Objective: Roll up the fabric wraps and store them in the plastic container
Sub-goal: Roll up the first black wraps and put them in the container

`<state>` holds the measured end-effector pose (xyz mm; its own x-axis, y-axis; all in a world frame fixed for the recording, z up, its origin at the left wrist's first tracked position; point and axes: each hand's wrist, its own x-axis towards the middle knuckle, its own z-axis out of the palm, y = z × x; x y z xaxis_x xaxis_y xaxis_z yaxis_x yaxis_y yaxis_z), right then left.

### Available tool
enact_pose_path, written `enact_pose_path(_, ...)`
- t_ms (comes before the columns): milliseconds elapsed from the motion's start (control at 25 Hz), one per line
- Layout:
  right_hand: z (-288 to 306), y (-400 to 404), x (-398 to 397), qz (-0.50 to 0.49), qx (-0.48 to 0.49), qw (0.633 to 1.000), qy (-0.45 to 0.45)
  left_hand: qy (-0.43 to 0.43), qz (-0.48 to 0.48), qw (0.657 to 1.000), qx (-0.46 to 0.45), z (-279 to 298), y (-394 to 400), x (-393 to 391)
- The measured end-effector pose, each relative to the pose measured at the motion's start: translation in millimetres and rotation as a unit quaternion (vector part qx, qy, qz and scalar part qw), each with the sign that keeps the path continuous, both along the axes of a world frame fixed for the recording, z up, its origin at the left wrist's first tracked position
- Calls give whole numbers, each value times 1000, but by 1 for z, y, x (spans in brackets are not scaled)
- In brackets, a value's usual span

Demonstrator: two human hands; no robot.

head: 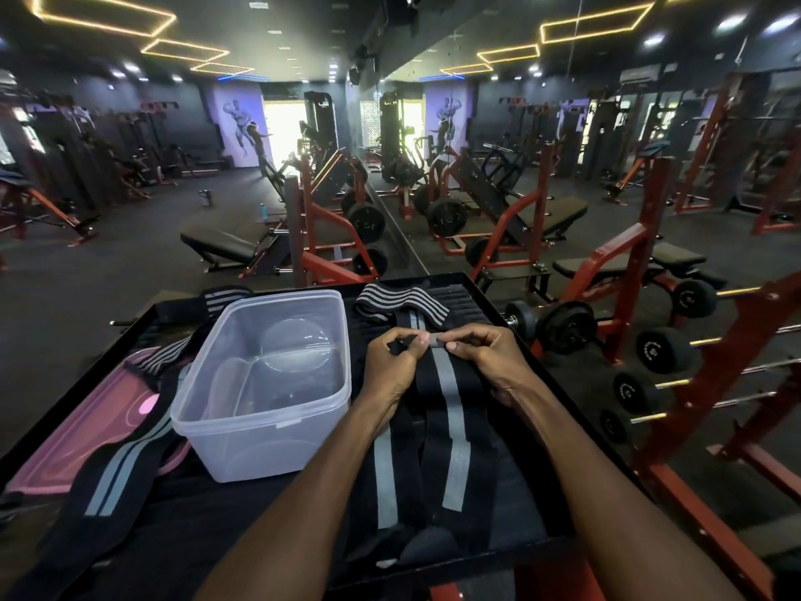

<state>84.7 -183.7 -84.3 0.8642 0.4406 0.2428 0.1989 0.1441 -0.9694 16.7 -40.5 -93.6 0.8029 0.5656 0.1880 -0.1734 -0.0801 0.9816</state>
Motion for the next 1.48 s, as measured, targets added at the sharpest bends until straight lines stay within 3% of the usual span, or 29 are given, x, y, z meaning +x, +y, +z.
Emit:
enact_pose_path(280, 0, -2, -2, -20, -13, 998, -61, -28, -3, 997, 75, 5, -4, 3)
enact_pose_path(480, 2, -4, -2, -38, -11, 997, -60, -9, -27, 999, -23, 3, -5, 4)
enact_pose_path(640, 1, -3, -3, -16, 13, 1000, -4, -35, -11, 999, 38, 4, -5, -1)
enact_pose_path(760, 1, -3, -1, -30, -14, 999, -13, -29, -16, 998, 60, 3, -5, -1)
enact_pose_path(920, 2, -8, -1, -27, -8, 999, -38, 19, -84, 995, -53, 2, -6, 2)
enact_pose_path(1160, -3, -5, 5, -4, -12, 1000, 20, -20, -46, 998, 50, 1, -5, 0)
enact_pose_path(1240, -3, -4, 6, -19, -33, 999, -2, -24, -48, 997, 62, 2, -5, 0)
enact_pose_path(1480, 2, -7, -2, -26, -10, 998, -65, 17, -75, 997, 10, -2, -7, 2)
